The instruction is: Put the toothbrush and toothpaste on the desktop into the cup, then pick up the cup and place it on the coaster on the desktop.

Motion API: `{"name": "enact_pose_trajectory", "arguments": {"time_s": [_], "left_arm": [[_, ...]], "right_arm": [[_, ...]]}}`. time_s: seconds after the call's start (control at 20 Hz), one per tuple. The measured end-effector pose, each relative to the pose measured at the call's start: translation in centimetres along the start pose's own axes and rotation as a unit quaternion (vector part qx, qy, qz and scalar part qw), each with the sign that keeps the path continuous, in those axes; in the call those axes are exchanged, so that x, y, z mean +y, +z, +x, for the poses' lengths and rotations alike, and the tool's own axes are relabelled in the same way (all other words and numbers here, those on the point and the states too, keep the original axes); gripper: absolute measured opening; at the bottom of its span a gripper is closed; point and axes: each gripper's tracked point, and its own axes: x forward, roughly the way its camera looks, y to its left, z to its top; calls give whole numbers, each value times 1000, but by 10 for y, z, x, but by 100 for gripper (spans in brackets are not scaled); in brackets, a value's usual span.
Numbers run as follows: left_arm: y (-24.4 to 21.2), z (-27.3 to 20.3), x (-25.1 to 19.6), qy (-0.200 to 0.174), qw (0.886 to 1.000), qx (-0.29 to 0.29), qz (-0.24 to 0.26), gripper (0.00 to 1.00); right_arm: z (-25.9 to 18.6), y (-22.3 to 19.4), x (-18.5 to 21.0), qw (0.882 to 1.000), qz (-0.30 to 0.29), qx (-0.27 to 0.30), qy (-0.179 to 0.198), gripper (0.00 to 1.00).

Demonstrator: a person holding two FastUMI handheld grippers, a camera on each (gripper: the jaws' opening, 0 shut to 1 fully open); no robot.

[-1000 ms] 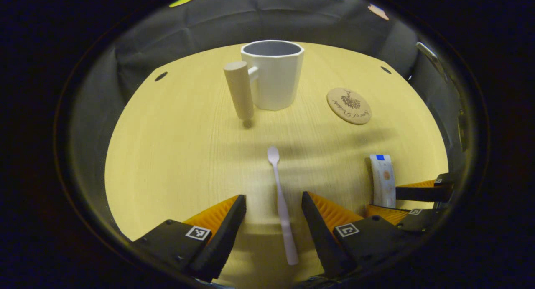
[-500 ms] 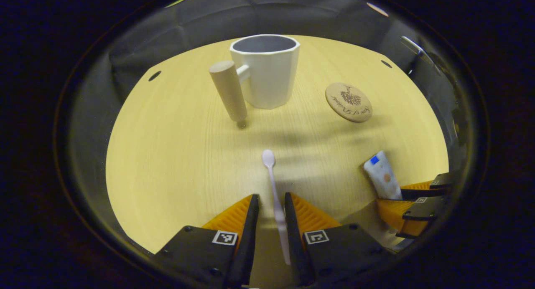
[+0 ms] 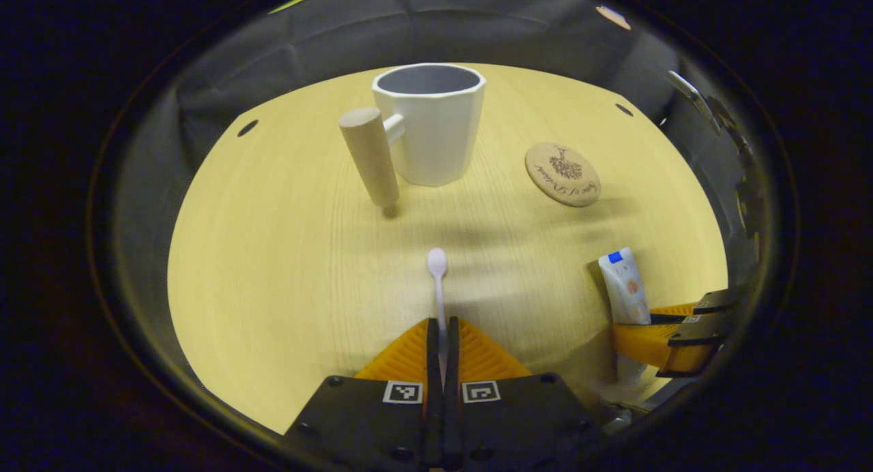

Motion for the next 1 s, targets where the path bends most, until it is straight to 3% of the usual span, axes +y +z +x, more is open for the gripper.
{"name": "enact_pose_trajectory", "arguments": {"time_s": [0.5, 1.0], "left_arm": [[34, -38, -8, -49, 994, -94, -35, 6], [117, -129, 12, -96, 968, -209, -98, 6]], "right_arm": [[-5, 1, -2, 999, 32, -35, 16, 7], [-41, 27, -7, 993, 65, -93, 37, 7]]}}
